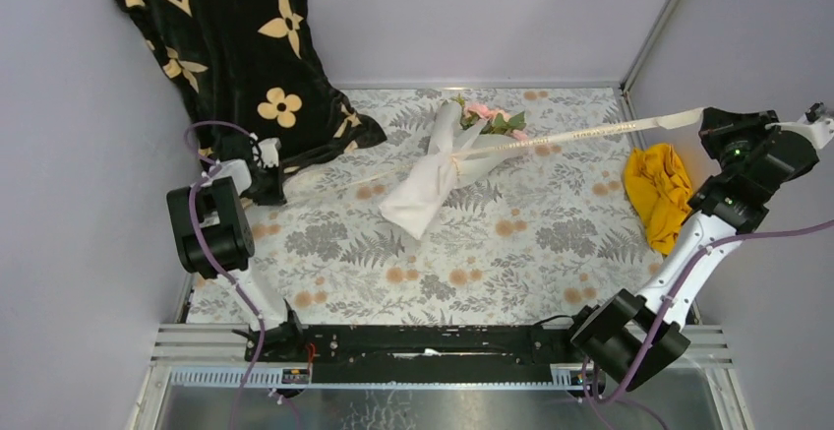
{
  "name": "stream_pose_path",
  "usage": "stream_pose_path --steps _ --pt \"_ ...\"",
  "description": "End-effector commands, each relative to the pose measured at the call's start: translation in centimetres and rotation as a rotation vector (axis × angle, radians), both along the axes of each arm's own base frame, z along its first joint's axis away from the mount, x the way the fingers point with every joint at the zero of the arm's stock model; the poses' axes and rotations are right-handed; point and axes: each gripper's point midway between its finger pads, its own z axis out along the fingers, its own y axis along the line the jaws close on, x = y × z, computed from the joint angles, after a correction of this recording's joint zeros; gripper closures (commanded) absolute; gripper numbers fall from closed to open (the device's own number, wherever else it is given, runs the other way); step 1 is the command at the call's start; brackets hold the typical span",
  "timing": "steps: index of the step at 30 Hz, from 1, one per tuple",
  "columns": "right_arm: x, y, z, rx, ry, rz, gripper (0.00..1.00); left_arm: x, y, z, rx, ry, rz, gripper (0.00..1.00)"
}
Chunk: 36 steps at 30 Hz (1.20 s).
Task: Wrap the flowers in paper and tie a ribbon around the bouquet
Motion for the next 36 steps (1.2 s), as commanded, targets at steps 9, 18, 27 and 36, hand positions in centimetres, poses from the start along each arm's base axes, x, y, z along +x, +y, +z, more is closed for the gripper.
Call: stream_pose_path --steps 9,18,27,36 --pt "-2.9 -7.4 2.4 0.016 -0.062 -0.262 1.00 -6.7 7.6 -3.5 0.235 0.120 -0.019 1.00" --pt "-4.9 -10.2 -3.8 0.080 0.045 -0.346 1.00 -6.5 8.5 -2.5 0.274 0.098 -0.059 1.00" --pt "-5.0 -11.6 -3.3 0.069 0.066 -0.372 1.00 -6.6 10.7 -2.9 0.345 0.110 -0.032 1.00" --pt "1.5 1.3 -3.4 -0.024 0.137 -0.003 1.00 -2.7 -3.0 2.8 0.194 0.028 -0.324 1.00"
